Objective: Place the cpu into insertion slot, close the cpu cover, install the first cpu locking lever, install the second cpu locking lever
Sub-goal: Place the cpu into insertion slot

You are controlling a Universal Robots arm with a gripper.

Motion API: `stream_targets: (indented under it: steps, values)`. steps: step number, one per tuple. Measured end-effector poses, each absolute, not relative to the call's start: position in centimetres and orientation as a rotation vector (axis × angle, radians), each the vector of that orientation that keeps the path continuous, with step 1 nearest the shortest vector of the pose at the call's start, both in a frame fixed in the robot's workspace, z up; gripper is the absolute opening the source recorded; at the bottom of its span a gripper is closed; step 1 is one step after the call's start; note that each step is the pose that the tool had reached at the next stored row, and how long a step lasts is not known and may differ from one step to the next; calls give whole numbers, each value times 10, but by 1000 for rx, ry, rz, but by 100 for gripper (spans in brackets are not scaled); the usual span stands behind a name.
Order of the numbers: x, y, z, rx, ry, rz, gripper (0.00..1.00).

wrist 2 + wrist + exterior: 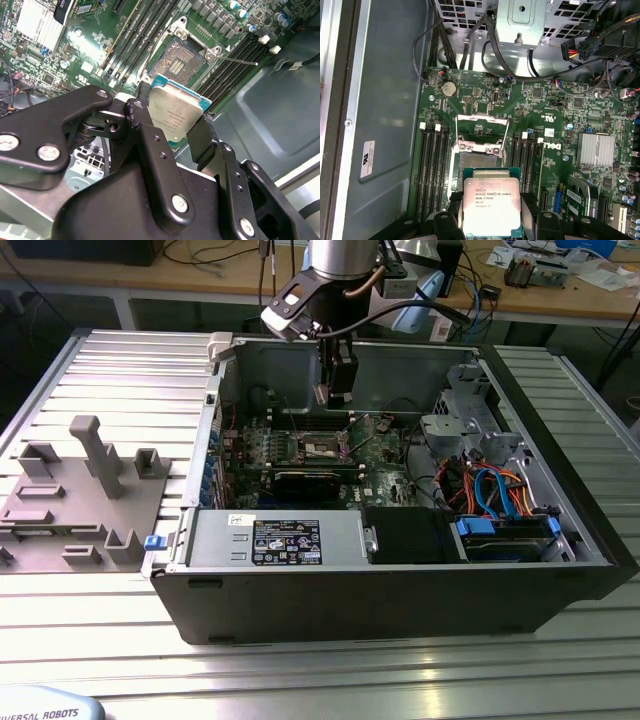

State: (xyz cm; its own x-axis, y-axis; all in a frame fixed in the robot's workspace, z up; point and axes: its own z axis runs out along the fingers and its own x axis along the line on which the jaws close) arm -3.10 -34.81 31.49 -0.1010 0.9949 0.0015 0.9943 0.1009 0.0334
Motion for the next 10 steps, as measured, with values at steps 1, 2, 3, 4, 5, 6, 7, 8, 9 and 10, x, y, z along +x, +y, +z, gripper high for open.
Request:
stream_targets:
  steps: [1,2,3,4,5,6,7,8,9,10]
  values:
    - [-31,-348,315,2095,2312,40,54]
    - [-31,-348,315,2097,2310,40,54]
    - [-31,-348,315,2100,2308,40,54]
    - [-31,-348,315,2104,2304,40,54]
    - [-31,-348,315,2108,2300,40,54]
    - [-31,-348,315,2111,2297,40,54]
    - [-31,-348,315,2117,2291,39,54]
    - [-31,-348,315,2123,2285,39,54]
    - [-31,-348,315,2128,2281,38,54]
    - [-31,-348,315,2131,2277,38,54]
